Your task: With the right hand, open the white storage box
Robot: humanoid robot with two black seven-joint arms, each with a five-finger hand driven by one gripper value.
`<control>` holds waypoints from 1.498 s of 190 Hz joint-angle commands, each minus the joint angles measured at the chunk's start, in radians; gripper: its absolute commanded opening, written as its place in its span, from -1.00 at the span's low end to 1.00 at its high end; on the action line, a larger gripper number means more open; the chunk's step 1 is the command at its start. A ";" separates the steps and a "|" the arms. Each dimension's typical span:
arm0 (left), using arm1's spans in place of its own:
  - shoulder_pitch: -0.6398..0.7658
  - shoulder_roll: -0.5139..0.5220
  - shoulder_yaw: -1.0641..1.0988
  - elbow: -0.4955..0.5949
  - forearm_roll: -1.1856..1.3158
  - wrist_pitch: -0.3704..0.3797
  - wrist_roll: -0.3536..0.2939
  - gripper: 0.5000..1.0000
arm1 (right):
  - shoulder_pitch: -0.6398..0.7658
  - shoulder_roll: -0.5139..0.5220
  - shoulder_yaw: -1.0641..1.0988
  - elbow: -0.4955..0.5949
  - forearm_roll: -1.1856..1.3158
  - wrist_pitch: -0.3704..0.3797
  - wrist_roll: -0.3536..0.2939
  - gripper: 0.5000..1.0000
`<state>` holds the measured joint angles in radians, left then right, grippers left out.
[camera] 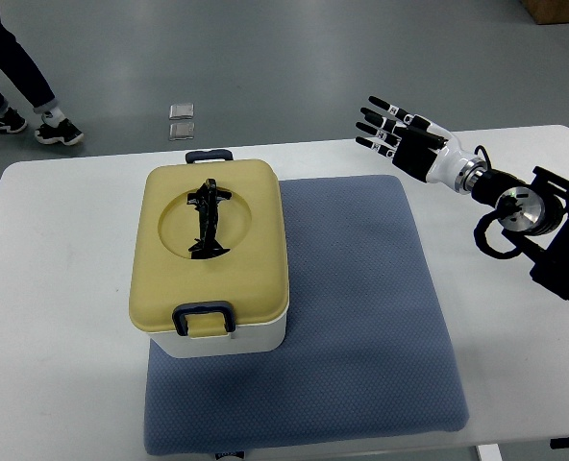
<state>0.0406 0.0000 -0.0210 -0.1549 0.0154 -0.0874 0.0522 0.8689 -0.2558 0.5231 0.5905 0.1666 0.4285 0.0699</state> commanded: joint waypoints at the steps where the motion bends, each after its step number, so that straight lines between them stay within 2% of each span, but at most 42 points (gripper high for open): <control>1: 0.001 0.000 0.003 0.002 0.001 0.000 0.000 1.00 | -0.001 0.003 0.000 0.002 -0.001 0.001 -0.001 0.70; 197: -0.010 0.000 0.000 0.000 0.000 0.000 0.000 1.00 | 0.027 0.001 -0.006 0.006 -0.061 0.035 -0.002 0.70; 242: -0.010 0.000 0.000 0.000 0.000 0.000 0.000 1.00 | 0.076 0.000 -0.005 0.011 -0.196 0.038 0.001 0.69; 285: -0.010 0.000 0.000 0.000 0.000 0.000 0.000 1.00 | 0.120 -0.029 -0.005 0.069 -0.386 0.036 0.001 0.69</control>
<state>0.0306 0.0000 -0.0212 -0.1549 0.0155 -0.0874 0.0521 0.9727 -0.2708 0.5185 0.6308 -0.1114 0.4671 0.0705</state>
